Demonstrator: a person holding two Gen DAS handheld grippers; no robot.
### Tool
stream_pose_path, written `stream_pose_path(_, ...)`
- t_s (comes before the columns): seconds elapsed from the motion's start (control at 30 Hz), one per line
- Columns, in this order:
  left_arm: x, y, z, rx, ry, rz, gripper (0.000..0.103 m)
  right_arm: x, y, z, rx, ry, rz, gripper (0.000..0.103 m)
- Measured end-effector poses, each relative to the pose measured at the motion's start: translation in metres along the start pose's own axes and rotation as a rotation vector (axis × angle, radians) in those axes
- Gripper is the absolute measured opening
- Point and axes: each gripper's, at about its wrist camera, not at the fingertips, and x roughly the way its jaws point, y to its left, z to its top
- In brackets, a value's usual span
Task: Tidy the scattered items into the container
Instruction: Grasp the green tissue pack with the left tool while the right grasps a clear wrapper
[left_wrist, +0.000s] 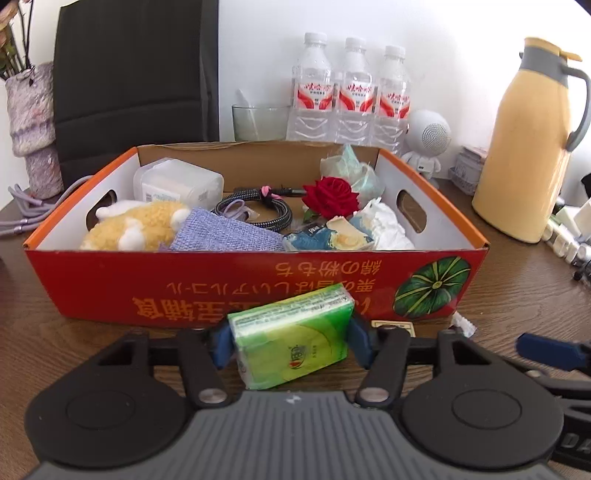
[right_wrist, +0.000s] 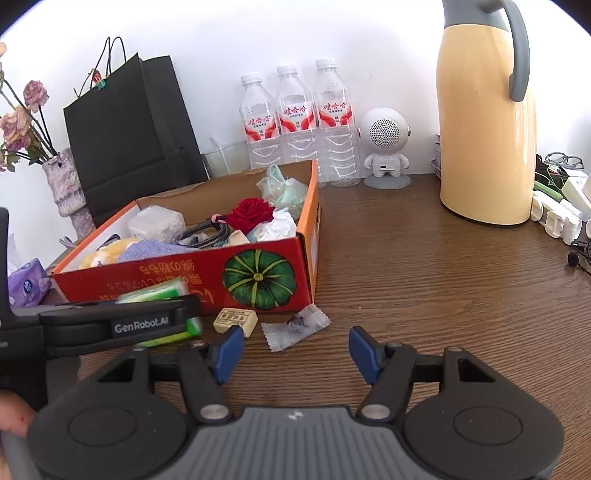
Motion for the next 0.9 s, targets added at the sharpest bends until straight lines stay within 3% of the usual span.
stream_pose_path(0.13,-0.04,0.021,-0.011,-0.042,-0.049,-0.052,0.058,0.009,0.01,0.0,-0.071,0.016,0.0,0.061)
stream_pose_path(0.33,-0.089,0.043,-0.024,-0.036,-0.109,-0.058,0.058,0.033,0.011,0.014,-0.135,0.008,-0.031,0.06)
stream_pose_path(0.57,-0.097,0.058,-0.027,-0.078,-0.111,-0.039,0.058,0.047,0.011,0.012,-0.161,0.028,-0.072,0.039)
stream_pose_path(0.9,-0.121,0.059,-0.047,-0.084,-0.103,-0.035,0.059,0.016,0.014,-0.009,-0.14,0.018,-0.111,0.023)
